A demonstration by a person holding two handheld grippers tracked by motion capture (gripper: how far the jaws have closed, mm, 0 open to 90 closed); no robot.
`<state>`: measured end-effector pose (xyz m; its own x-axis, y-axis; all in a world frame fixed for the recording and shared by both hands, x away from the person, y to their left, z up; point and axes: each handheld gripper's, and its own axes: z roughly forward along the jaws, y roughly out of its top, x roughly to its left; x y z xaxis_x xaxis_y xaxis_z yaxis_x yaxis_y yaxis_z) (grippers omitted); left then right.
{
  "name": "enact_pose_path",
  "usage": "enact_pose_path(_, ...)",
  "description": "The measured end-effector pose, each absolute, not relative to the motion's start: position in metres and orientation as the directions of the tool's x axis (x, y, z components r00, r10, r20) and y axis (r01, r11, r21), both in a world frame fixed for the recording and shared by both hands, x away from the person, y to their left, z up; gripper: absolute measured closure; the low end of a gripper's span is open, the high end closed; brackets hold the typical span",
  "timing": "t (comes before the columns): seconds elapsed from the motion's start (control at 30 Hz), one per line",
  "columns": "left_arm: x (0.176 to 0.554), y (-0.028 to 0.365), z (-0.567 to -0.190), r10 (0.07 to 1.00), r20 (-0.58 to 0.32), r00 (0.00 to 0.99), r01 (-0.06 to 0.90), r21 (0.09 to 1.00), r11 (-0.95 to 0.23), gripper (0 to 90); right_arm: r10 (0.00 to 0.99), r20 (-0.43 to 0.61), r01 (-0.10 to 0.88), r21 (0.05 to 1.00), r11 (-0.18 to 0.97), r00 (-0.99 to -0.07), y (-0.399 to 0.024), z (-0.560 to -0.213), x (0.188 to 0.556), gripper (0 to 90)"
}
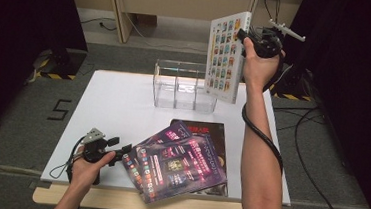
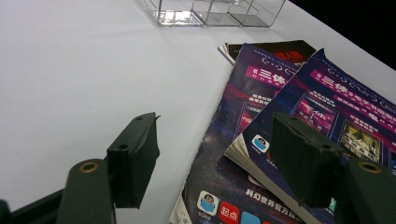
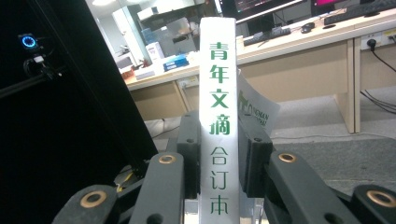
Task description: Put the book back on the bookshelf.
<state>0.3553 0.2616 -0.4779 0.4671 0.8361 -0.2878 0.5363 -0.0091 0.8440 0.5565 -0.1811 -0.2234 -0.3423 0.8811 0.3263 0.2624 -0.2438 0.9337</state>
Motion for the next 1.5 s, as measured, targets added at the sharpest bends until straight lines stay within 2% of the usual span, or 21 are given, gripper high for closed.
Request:
enact_pose_path(0.77, 0.355, 0.262, -0.48, 0.836, -0.283, 0.47, 0.538, 0.843, -0.017, 32.3, 0.905, 0.271, 0.244, 0.95, -0.196, -0.328, -0.145, -0.239, 0.586, 74.3)
enact_pose_path(1.5, 0.356, 0.262, -0.482, 0.837, -0.287, 0.467, 0.541, 0.841, -0.014, 32.4, 0.912, 0.264, 0.258, 0.948, -0.186, -0.314, -0.135, -0.264, 0.602, 74.2)
